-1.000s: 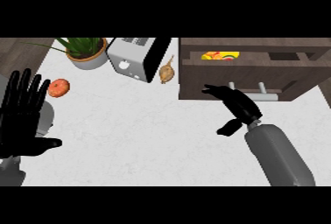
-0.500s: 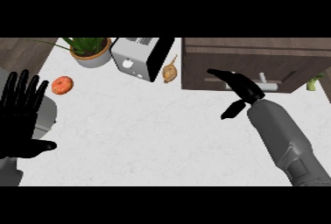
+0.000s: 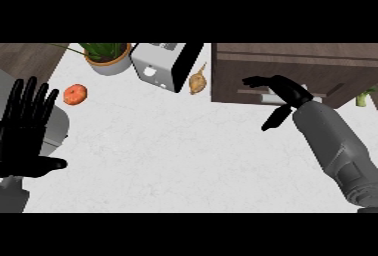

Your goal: Pick up the cup, place it into the drawer and close the drawer

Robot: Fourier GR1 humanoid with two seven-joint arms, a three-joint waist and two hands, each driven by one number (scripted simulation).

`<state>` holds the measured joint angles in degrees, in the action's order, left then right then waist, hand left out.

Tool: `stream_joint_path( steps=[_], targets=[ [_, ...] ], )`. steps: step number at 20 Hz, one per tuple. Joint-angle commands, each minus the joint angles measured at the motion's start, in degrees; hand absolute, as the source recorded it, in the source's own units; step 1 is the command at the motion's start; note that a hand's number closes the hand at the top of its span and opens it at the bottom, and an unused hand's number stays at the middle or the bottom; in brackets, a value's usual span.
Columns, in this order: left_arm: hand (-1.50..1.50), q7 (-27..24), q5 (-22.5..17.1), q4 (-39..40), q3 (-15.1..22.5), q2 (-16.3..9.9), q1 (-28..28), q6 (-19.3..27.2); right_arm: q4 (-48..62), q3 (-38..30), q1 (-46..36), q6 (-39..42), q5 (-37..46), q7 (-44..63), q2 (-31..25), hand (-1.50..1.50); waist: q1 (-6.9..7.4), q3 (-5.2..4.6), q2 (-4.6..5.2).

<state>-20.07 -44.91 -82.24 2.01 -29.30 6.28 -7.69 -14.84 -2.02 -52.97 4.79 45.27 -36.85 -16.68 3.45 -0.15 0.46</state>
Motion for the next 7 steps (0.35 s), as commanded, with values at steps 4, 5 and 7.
stream_joint_path(
  steps=[4, 5, 7],
  targets=[
    [-1.5, -0.6, 2.2, 1.4, 1.2, 1.1, 1.5, -0.4, 4.9, -2.2, -5.1, -0.8, -0.1, 2.8, -4.7, -1.5, 1.53, 0.36, 1.92],
    [-1.5, -1.2, 2.7, 0.3, 1.5, 1.6, 0.3, 0.0, 5.4, -2.1, -6.4, -1.0, 0.1, 5.4, -3.0, -1.5, 1.68, 0.33, 1.5],
    [-1.5, -0.3, 2.0, 0.1, 0.7, 1.0, 0.7, -0.1, 5.8, -2.2, -5.8, -0.5, 0.1, 3.1, -4.5, -1.5, 1.59, 0.36, 1.45]
  ],
)
